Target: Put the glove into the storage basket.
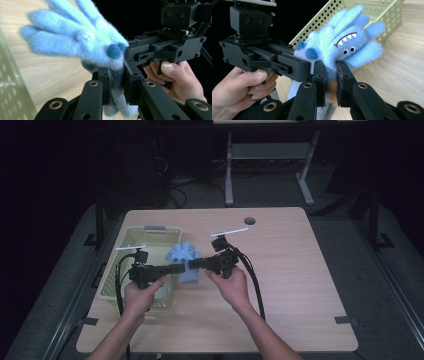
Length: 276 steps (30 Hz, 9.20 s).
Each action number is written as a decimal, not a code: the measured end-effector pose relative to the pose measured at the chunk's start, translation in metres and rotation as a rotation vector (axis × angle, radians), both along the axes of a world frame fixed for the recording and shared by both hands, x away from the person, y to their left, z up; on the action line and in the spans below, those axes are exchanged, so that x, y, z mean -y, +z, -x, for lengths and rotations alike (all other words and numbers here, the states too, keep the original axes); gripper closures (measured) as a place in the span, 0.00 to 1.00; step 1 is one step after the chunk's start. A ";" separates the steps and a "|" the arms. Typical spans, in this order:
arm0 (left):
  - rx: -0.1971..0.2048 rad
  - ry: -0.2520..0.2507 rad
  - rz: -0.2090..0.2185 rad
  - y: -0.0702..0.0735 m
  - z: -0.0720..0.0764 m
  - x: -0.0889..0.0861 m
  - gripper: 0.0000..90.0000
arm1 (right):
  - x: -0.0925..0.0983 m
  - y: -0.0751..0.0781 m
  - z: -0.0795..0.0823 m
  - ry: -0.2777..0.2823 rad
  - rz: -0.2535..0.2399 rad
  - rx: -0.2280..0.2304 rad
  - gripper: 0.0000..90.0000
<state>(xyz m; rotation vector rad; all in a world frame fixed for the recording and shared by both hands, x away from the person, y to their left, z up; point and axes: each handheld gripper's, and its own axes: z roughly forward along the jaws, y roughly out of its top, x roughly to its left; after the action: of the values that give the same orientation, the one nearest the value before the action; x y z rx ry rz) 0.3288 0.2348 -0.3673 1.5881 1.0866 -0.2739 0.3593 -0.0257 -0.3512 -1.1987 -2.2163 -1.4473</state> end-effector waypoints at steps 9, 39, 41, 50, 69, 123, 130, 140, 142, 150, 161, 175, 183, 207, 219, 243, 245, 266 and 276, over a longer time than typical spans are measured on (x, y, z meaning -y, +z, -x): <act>-0.001 0.029 -0.002 0.001 0.002 -0.015 0.87 | -0.017 0.000 -0.005 0.025 0.001 0.000 0.89; -0.023 0.096 -0.006 0.003 0.001 -0.071 0.87 | -0.077 0.002 -0.022 0.079 0.003 -0.018 0.89; -0.024 0.102 -0.009 0.003 0.001 -0.076 0.87 | -0.082 0.001 -0.024 0.086 0.005 -0.016 0.89; -0.044 0.109 -0.033 0.002 -0.005 -0.091 0.87 | -0.098 -0.004 -0.030 0.093 -0.010 -0.030 0.89; -0.121 0.109 -0.132 -0.007 -0.027 -0.110 0.89 | -0.124 -0.030 -0.044 0.042 -0.025 -0.078 0.88; -0.295 0.153 -0.579 -0.041 -0.053 -0.096 0.68 | -0.130 -0.040 -0.043 0.004 0.171 -0.037 0.80; -0.242 0.193 -0.570 -0.024 -0.053 -0.102 0.74 | -0.124 -0.035 -0.042 0.000 0.160 -0.026 0.79; -0.341 0.095 -0.681 -0.045 -0.061 -0.080 0.79 | -0.116 -0.031 -0.042 -0.005 0.151 -0.021 0.78; -0.350 0.091 -0.711 -0.049 -0.063 -0.077 0.79 | -0.114 -0.030 -0.042 -0.007 0.147 -0.021 0.78; -0.320 0.122 -0.649 -0.042 -0.061 -0.084 0.71 | -0.105 -0.029 -0.044 -0.014 0.130 -0.022 0.77; -0.236 0.154 -0.565 -0.024 -0.053 -0.090 0.58 | -0.086 -0.026 -0.044 -0.020 0.099 -0.027 0.68; -0.154 0.161 -0.492 -0.009 -0.047 -0.075 0.52 | -0.052 -0.015 -0.049 -0.007 0.047 0.001 0.57; -0.124 0.173 -0.458 -0.002 -0.042 -0.067 0.49 | -0.035 -0.012 -0.050 -0.009 0.033 0.001 0.53; -0.080 0.183 -0.389 0.007 -0.042 -0.040 0.43 | 0.011 -0.007 -0.045 -0.036 -0.011 0.001 0.46; -0.062 0.157 -0.391 0.008 -0.041 -0.022 0.41 | 0.032 -0.008 -0.042 -0.052 -0.021 0.004 0.44; -0.016 0.101 -0.379 0.015 -0.036 0.014 0.40 | 0.077 -0.013 -0.028 -0.105 -0.045 -0.021 0.41; -0.013 0.093 -0.382 0.015 -0.036 0.016 0.40 | 0.080 -0.013 -0.028 -0.108 -0.046 -0.018 0.40; 0.017 0.034 -0.364 0.017 -0.033 0.047 0.38 | 0.117 -0.011 -0.023 -0.162 -0.034 -0.014 0.39; 0.026 0.003 -0.359 0.015 -0.028 0.062 0.36 | 0.136 -0.015 -0.019 -0.182 -0.025 -0.019 0.39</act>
<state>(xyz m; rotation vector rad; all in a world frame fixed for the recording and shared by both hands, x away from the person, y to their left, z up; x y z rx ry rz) 0.3572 0.1725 -0.3520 1.9008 1.1640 -0.0553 0.3781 -0.1615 -0.3661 -1.4317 -2.1170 -1.5175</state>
